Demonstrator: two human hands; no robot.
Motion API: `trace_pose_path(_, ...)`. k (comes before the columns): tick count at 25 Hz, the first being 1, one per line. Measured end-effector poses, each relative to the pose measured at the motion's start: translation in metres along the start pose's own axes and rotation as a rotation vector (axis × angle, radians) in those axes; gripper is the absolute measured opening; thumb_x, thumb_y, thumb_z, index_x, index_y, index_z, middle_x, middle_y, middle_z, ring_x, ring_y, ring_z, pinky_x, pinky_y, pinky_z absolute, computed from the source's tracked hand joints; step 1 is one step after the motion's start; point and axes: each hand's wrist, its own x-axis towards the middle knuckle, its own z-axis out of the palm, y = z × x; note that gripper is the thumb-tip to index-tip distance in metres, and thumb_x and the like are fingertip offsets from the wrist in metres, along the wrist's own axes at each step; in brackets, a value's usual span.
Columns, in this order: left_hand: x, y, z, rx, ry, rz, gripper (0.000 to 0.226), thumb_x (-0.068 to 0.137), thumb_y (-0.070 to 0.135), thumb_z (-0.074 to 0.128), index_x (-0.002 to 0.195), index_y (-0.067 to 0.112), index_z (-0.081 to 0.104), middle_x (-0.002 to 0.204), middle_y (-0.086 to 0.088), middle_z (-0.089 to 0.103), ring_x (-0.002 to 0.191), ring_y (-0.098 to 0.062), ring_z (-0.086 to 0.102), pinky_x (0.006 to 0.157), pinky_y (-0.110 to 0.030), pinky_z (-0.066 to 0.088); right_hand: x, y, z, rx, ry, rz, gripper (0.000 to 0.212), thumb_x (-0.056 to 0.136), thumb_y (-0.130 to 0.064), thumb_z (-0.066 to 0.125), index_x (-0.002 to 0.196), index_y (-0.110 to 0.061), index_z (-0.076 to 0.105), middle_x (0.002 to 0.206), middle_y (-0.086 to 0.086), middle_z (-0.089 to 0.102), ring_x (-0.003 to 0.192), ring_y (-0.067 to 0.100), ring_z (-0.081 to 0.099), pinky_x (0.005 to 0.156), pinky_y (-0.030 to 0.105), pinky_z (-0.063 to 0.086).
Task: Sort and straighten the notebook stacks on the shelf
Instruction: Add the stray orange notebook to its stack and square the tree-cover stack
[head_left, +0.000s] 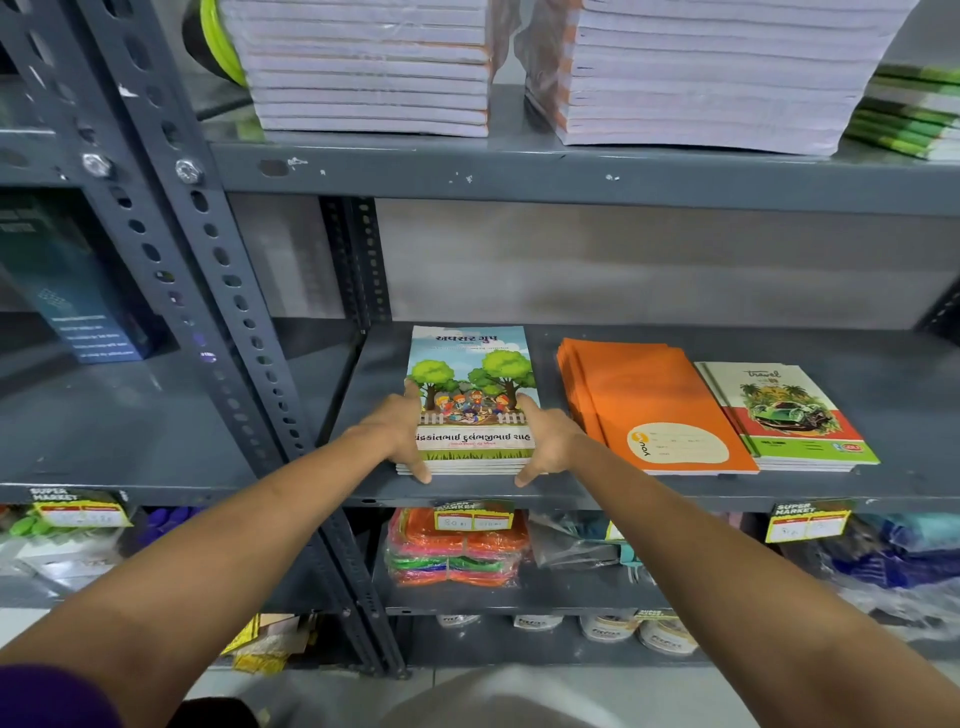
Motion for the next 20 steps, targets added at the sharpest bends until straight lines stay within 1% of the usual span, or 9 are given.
trace_pose_path(2,-0.004,0.003,0.002,-0.003,0.039,0.023,0.146,0.053,0.031,0.095,0.154,0.006,-0.007,0.141,-0.017,0.046,0.129,-0.033,0.048,0.102,-0.036,0.046,0.004,0.003,-0.002,0.013,0.017,0.004,0.116,0.062,-0.021,0.091,0.150,-0.012,0.017,0.143,0.016,0.048,0.128,0.035,0.050,0.103,0.041,0.044)
trace_pose_path(3,-0.005,0.002,0.003,-0.008,0.052,0.029,0.143,0.054,0.030,0.095,0.154,0.007,-0.004,0.138,-0.017,0.049,0.126,-0.033,0.050,0.100,-0.036,0.047,0.005,0.005,-0.003,0.011,0.013,0.005,0.115,0.061,-0.021,0.091,0.150,-0.012,0.020,0.144,0.016,0.048,0.129,0.035,0.048,0.104,0.041,0.044)
trace_pose_path(6,-0.008,0.000,0.002,-0.020,0.072,0.032,0.136,0.053,0.028,0.096,0.152,0.010,0.004,0.127,-0.014,0.056,0.116,-0.032,0.056,0.094,-0.038,0.051,0.006,0.003,-0.004,0.000,-0.004,-0.002,0.118,0.059,-0.024,0.092,0.151,-0.014,0.019,0.148,0.015,0.043,0.133,0.035,0.045,0.106,0.041,0.042)
trace_pose_path(10,-0.011,0.002,0.002,-0.015,0.111,0.033,0.131,0.052,0.030,0.096,0.149,0.010,0.011,0.123,-0.014,0.056,0.114,-0.032,0.056,0.090,-0.039,0.052,0.007,0.005,-0.002,-0.001,0.038,-0.001,0.119,0.056,-0.027,0.093,0.151,-0.015,0.022,0.146,0.013,0.046,0.131,0.034,0.047,0.106,0.041,0.043)
trace_pose_path(14,-0.011,-0.003,0.004,-0.031,0.131,0.035,0.116,0.050,0.030,0.096,0.139,0.008,0.025,0.117,-0.012,0.058,0.109,-0.031,0.058,0.088,-0.040,0.053,0.006,0.007,0.002,-0.010,0.074,-0.010,0.114,0.056,-0.030,0.093,0.149,-0.014,0.029,0.143,0.012,0.050,0.129,0.032,0.049,0.106,0.040,0.043)
trace_pose_path(17,-0.011,-0.005,0.005,-0.025,0.151,0.050,0.114,0.049,0.031,0.096,0.137,0.009,0.027,0.118,-0.012,0.059,0.108,-0.031,0.059,0.088,-0.041,0.054,0.004,0.009,0.004,-0.007,0.100,-0.022,0.109,0.058,-0.028,0.093,0.148,-0.013,0.032,0.143,0.011,0.051,0.130,0.032,0.048,0.107,0.039,0.042)
trace_pose_path(20,-0.012,-0.008,0.006,-0.031,0.166,0.064,0.113,0.049,0.033,0.096,0.136,0.010,0.028,0.115,-0.011,0.062,0.105,-0.029,0.061,0.086,-0.040,0.054,0.003,0.009,0.005,-0.027,0.127,-0.011,0.109,0.058,-0.029,0.093,0.148,-0.016,0.033,0.140,0.011,0.053,0.128,0.033,0.050,0.104,0.039,0.044)
